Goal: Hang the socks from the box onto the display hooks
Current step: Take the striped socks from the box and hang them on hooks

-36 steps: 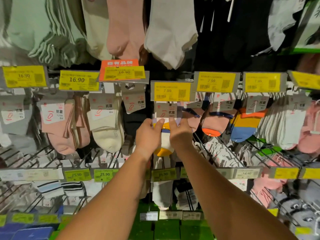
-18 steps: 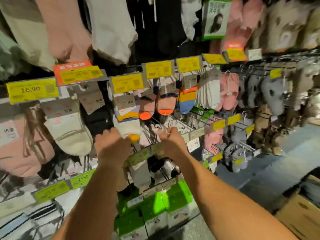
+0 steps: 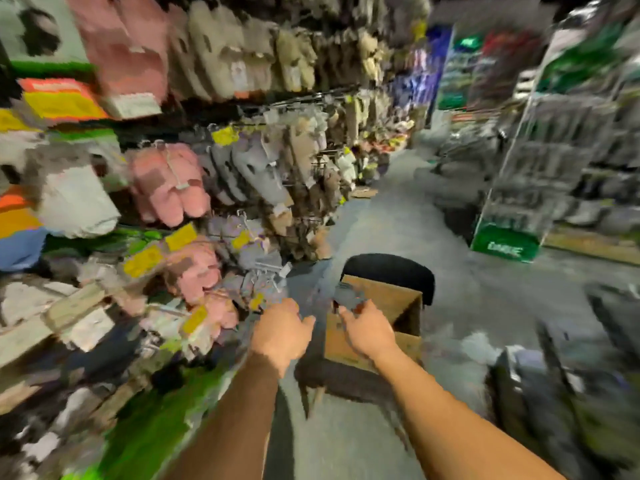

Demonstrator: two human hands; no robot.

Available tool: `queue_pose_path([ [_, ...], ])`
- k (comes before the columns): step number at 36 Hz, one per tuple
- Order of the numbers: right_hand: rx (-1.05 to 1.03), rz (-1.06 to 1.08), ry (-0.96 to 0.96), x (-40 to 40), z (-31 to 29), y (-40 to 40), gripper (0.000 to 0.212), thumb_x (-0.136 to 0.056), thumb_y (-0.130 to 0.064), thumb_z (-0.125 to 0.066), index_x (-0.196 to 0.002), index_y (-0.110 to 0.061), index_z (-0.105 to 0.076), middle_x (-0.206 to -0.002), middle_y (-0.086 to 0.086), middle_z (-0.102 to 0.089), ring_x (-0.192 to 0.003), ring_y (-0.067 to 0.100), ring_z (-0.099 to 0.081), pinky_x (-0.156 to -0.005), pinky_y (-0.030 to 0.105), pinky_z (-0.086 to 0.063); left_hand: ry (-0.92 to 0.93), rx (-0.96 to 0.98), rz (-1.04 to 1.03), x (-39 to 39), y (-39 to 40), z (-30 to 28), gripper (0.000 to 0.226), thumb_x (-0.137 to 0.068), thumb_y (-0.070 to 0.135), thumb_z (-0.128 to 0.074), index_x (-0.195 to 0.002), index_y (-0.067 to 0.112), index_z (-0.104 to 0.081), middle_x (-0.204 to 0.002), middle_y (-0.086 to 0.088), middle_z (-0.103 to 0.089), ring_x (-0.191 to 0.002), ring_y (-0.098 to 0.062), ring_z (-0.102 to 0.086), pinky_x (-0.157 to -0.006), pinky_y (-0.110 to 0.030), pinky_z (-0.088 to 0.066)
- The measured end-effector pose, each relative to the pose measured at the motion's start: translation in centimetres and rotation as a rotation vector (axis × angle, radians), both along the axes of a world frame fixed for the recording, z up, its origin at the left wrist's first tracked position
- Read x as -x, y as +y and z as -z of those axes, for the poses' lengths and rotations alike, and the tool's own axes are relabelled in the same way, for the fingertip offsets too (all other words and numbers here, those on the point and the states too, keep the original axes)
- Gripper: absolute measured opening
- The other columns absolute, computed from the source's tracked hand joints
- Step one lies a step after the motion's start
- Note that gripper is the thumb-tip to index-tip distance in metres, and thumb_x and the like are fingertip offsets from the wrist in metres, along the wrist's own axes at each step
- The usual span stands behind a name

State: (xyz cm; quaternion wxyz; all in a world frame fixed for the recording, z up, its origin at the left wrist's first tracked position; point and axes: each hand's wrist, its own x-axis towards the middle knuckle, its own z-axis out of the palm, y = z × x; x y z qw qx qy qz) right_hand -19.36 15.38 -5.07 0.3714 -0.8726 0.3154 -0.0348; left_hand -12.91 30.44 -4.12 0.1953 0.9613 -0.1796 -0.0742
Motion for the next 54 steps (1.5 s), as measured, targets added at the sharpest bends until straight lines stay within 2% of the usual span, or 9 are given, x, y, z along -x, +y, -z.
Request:
queue_pose_path([
  [4, -0.039, 0.131, 0.052, 1.8, 2.0, -7.1, 0.049, -0.099, -0.046, -0.048, -0.128, -0.006, -0.049, -0.133, 0.018, -0.058, -0.121, 0.036, -0.055, -0.092, 0.036, -0.044, 0.095, -0.026, 0.154, 0.2, -8.2, 1.3, 0.048, -0.100, 0.049, -0.051, -0.134, 0.016, -0.057, -0.137, -0.006, -0.060, -0.128, -0.028, -0.055, -0.103, -0.036, -0.045],
  [10, -0.074, 0.208, 0.072, -0.6, 4.8, -12.6, 0.052, -0.098, -0.051, -0.048, -0.130, -0.010, -0.048, -0.130, 0.009, -0.061, -0.116, 0.030, -0.059, -0.093, 0.037, -0.047, 0.085, -0.070, 0.212, -3.5, -15.7, 3.2, 0.029, -0.098, 0.042, -0.052, -0.104, 0.016, -0.062, -0.117, -0.010, -0.068, -0.108, -0.030, -0.062, -0.079, -0.032, -0.043],
  [19, -0.136, 0.340, 0.163, -6.3, 10.3, -20.1, 0.050, -0.095, -0.054, -0.049, -0.123, -0.012, -0.054, -0.120, 0.012, -0.065, -0.108, 0.033, -0.063, -0.090, 0.038, -0.052, 0.200, -0.124, 0.300, -11.4, -24.1, 7.5, 0.032, -0.100, 0.043, -0.054, -0.123, 0.022, -0.059, -0.124, -0.005, -0.064, -0.111, -0.024, -0.062, -0.077, -0.029, -0.043],
  [25, -0.187, 0.331, 0.276, -9.7, 14.6, -24.2, 0.053, -0.098, -0.047, -0.048, -0.134, -0.009, -0.043, -0.126, 0.018, -0.061, -0.116, 0.037, -0.058, -0.094, 0.038, -0.049, 0.289, -0.168, 0.333, -15.9, -29.6, 11.0, 0.034, -0.101, 0.038, -0.054, -0.129, 0.019, -0.058, -0.127, -0.006, -0.063, -0.115, -0.024, -0.060, -0.088, -0.033, -0.048],
  [36, -0.358, 0.272, 0.485, -17.6, 23.1, -34.2, 0.047, -0.101, -0.045, -0.045, -0.126, -0.006, -0.052, -0.127, 0.015, -0.059, -0.117, 0.030, -0.058, -0.097, 0.035, -0.046, 0.439, -0.259, 0.339, -22.9, -39.7, 19.1, 0.033, -0.104, 0.025, -0.048, -0.135, 0.018, -0.056, -0.135, -0.005, -0.060, -0.125, -0.022, -0.056, -0.104, -0.032, -0.043],
  [41, -0.428, 0.213, 0.591, -20.9, 27.8, -36.2, 0.044, -0.099, -0.040, -0.050, -0.129, -0.008, -0.048, -0.126, 0.010, -0.061, -0.113, 0.027, -0.060, -0.089, 0.032, -0.047, 0.584, -0.195, 0.248, -25.7, -43.9, 23.4, 0.032, -0.101, 0.025, -0.052, -0.132, 0.021, -0.057, -0.135, -0.004, -0.058, -0.120, -0.024, -0.057, -0.099, -0.034, -0.047],
  [47, -0.558, 0.172, 0.747, -23.1, 33.9, -38.2, 0.035, -0.098, -0.026, -0.055, -0.128, -0.009, -0.049, -0.110, 0.004, -0.058, -0.085, 0.011, -0.054, -0.072, 0.022, -0.046, 1.089, 0.043, -0.138, -24.9, -47.1, 31.2, 0.026, -0.105, 0.029, -0.045, -0.128, 0.020, -0.053, -0.111, -0.007, -0.059, -0.100, -0.019, -0.060, -0.090, -0.038, -0.051],
  [52, -0.715, 0.244, 0.757, -24.5, 38.7, -39.2, 0.021, -0.096, -0.027, -0.060, -0.105, -0.009, -0.054, -0.090, 0.002, -0.058, -0.089, 0.016, -0.058, -0.083, 0.029, -0.051, 1.309, 0.209, -0.497, -24.9, -46.7, 38.1, 0.030, -0.097, 0.042, -0.057, -0.122, 0.026, -0.064, -0.117, -0.008, -0.063, -0.107, -0.027, -0.059, -0.105, -0.049, -0.045],
  [54, -0.746, 0.229, 0.760, -25.3, 40.5, -39.1, 0.031, -0.099, -0.031, -0.057, -0.115, -0.005, -0.059, -0.104, 0.008, -0.062, -0.097, 0.021, -0.061, -0.087, 0.031, -0.051, 1.325, 0.246, -0.523, -25.0, -46.6, 39.6, 0.032, -0.097, 0.040, -0.056, -0.125, 0.027, -0.063, -0.119, -0.007, -0.063, -0.110, -0.027, -0.059, -0.107, -0.050, -0.045],
])
